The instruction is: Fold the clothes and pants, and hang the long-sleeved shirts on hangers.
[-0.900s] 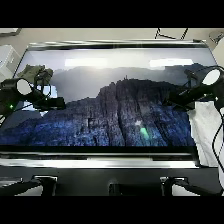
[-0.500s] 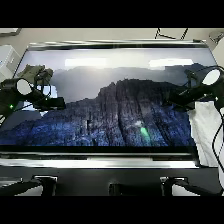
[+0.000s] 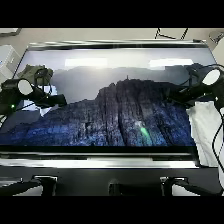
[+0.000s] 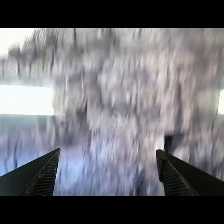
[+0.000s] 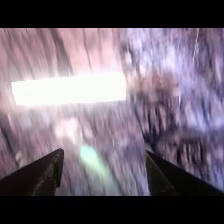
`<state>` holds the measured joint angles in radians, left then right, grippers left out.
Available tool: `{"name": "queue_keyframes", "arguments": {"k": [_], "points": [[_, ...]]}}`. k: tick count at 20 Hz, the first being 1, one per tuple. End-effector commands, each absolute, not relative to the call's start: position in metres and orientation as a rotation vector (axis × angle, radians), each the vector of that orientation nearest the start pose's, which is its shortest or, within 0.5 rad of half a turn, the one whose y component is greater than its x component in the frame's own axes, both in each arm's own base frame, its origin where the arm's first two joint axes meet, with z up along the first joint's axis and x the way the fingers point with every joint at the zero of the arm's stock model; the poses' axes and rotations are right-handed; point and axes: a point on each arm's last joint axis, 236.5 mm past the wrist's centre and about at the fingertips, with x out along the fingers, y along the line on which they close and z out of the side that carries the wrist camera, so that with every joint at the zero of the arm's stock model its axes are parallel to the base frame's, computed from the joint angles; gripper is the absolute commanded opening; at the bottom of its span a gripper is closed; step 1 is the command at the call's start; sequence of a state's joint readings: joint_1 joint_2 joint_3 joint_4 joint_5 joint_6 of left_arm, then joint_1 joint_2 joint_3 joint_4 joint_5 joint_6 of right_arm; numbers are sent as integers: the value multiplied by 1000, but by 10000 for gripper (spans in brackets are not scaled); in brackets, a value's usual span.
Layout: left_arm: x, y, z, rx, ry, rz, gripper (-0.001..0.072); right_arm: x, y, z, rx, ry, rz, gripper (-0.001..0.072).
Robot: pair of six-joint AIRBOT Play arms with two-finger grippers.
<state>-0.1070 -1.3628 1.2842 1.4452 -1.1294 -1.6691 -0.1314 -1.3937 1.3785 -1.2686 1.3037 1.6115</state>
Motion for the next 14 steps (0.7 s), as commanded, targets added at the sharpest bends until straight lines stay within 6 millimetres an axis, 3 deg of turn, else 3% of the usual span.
{"name": "queue_keyframes", "arguments": {"k": [1, 4, 5, 7, 9, 10, 12, 14], "points": [[452, -77, 33, -168, 1071, -108, 656, 435, 9, 48, 383, 1179, 42, 566], [502, -68, 53, -175, 850, -86, 661, 452, 1, 54, 366, 1102, 20, 566], [522, -47, 67, -183, 770, -44, 662, 456, -1, 56, 363, 1082, 15, 566], [540, 33, 72, -363, 785, 149, 679, 457, -4, 56, 348, 1075, 10, 567], [523, 115, 46, -495, 921, 332, 680, 453, -3, 54, 340, 1098, 14, 566], [508, 143, 28, -535, 998, 391, 680, 451, -2, 53, 341, 1105, 16, 566], [485, 173, -12, -600, 1115, 463, 720, 448, -2, 52, 340, 1119, 18, 566], [487, 184, -40, -618, 1138, 484, 720, 448, -2, 52, 334, 1119, 22, 566]]}}
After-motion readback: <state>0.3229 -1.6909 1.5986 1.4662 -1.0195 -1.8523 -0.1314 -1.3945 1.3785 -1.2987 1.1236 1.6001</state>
